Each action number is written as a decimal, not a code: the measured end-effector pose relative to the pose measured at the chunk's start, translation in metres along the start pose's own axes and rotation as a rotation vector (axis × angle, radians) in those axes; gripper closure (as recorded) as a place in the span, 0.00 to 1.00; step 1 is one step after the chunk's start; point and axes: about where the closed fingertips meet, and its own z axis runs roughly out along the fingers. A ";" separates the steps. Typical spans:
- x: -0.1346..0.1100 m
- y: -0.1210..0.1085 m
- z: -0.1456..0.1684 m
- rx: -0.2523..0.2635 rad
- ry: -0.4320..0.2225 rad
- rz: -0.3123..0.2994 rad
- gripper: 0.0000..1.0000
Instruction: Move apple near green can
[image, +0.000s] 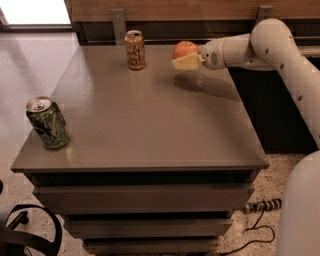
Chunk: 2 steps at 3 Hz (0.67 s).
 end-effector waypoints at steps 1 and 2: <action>0.003 0.034 -0.013 -0.050 0.000 -0.002 1.00; 0.006 0.070 -0.019 -0.086 -0.006 -0.005 1.00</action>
Offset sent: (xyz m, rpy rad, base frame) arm -0.1176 0.0408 0.0011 0.0386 0.0325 0.1214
